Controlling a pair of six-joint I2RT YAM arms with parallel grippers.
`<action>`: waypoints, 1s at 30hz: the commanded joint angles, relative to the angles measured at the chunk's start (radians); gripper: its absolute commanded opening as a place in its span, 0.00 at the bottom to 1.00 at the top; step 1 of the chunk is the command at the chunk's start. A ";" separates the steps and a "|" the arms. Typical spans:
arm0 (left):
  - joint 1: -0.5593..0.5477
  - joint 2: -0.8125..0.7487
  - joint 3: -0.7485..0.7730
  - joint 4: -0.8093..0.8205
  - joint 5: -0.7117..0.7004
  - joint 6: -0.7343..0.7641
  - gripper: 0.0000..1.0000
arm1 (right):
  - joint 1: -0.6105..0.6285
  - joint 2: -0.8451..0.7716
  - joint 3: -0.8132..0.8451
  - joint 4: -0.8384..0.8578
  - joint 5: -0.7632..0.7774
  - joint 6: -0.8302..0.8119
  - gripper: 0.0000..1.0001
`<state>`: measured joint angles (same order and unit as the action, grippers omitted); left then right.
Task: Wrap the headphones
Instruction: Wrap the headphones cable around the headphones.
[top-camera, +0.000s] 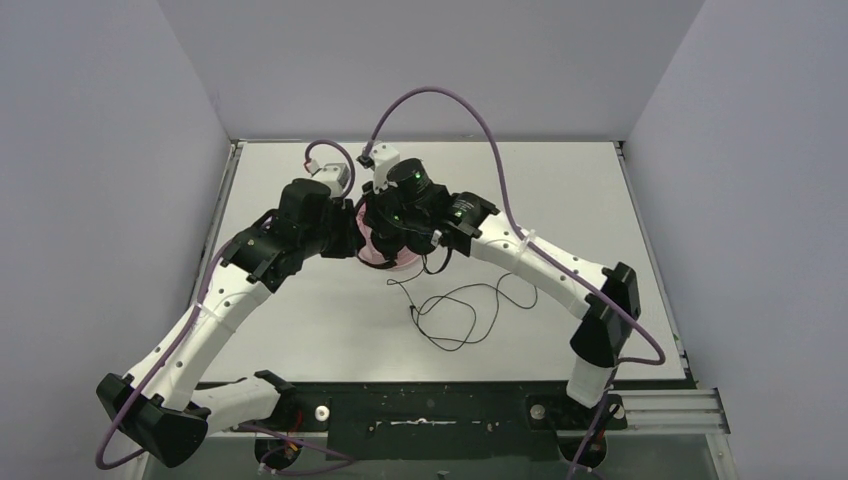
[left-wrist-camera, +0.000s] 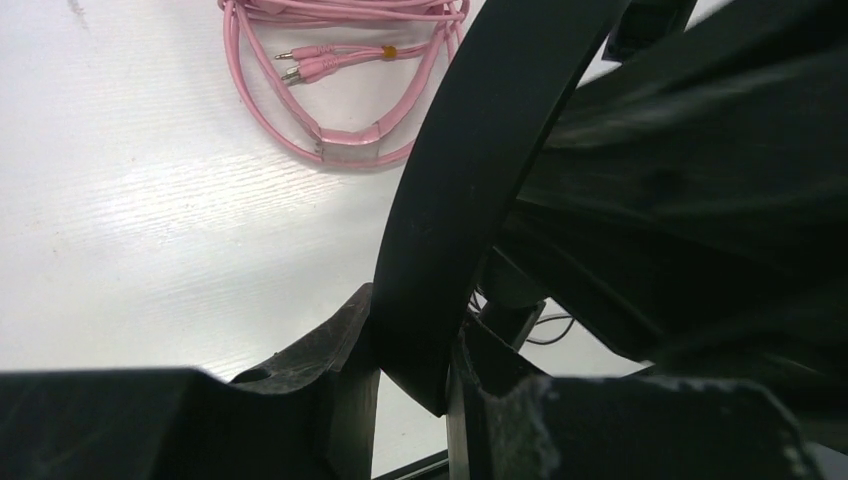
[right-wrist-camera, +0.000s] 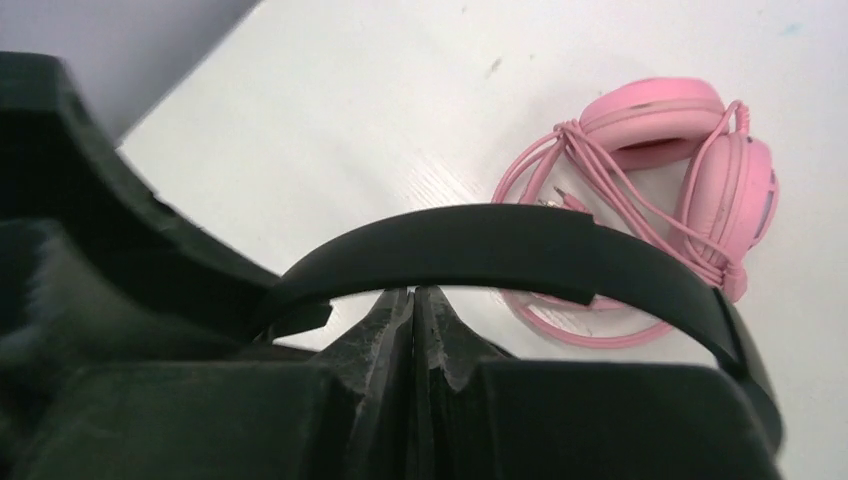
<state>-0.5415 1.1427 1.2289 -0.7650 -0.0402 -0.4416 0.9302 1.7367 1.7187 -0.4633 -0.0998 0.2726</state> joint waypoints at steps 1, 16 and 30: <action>0.006 -0.022 0.021 0.088 0.023 -0.009 0.00 | 0.010 0.053 0.068 0.003 0.037 -0.025 0.00; 0.159 -0.068 -0.033 0.180 0.180 -0.107 0.00 | 0.046 -0.112 -0.238 -0.032 0.139 0.042 0.00; 0.158 -0.114 -0.112 0.185 0.211 0.032 0.00 | -0.190 -0.321 -0.155 -0.109 -0.216 -0.004 0.88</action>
<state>-0.3889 1.0767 1.1049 -0.6838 0.1207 -0.4473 0.8326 1.4712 1.5818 -0.6243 -0.1688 0.2661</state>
